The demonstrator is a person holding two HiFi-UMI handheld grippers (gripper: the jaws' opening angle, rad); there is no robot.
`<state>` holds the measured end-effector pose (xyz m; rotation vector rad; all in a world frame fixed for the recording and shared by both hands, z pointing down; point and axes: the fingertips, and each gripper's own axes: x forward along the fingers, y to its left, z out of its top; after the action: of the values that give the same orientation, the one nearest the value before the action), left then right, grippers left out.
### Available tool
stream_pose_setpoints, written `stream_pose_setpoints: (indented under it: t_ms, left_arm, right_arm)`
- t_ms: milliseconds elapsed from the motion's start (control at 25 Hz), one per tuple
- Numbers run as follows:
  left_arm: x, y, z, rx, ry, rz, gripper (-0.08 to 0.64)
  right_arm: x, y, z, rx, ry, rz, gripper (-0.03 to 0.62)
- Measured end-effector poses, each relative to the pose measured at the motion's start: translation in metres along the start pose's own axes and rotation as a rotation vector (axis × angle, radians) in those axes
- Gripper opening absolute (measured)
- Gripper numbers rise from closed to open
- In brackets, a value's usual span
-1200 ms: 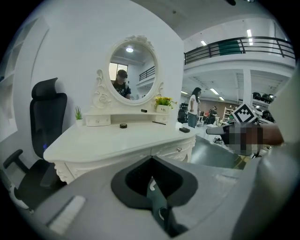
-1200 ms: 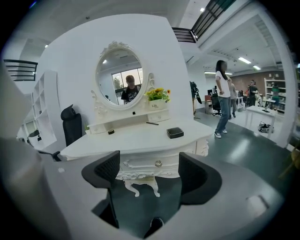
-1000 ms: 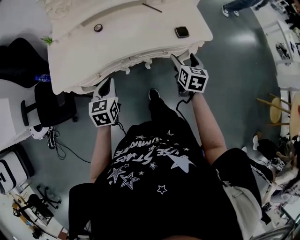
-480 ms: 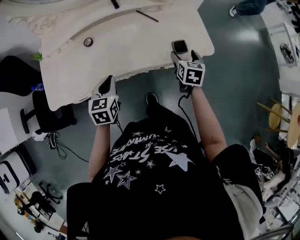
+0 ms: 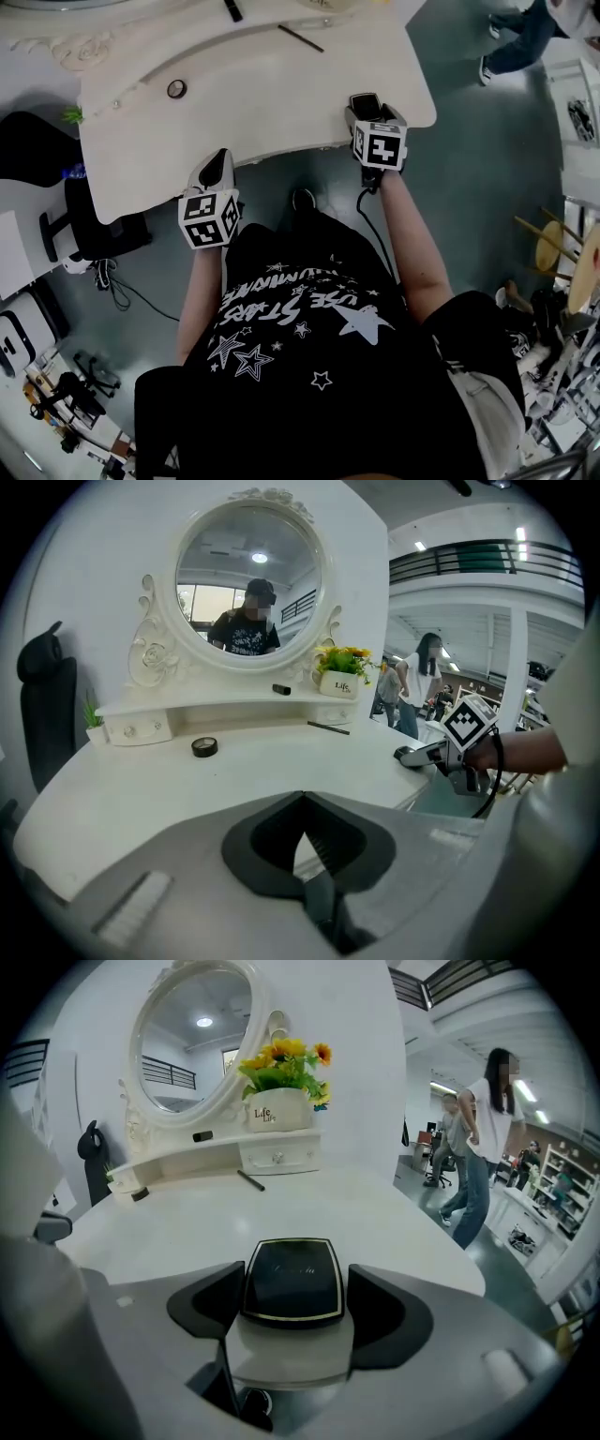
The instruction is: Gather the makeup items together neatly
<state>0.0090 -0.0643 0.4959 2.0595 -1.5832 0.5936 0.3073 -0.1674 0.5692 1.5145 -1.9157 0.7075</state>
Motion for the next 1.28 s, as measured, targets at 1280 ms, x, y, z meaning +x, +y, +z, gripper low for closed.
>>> stream_pose_setpoints:
  t_ms: [1280]
  left_arm:
    - [-0.021,0.138,0.006,-0.033,0.007,-0.074,0.0]
  right_arm:
    - [0.019,0.206,0.06,0.003,0.001,0.107,0.354]
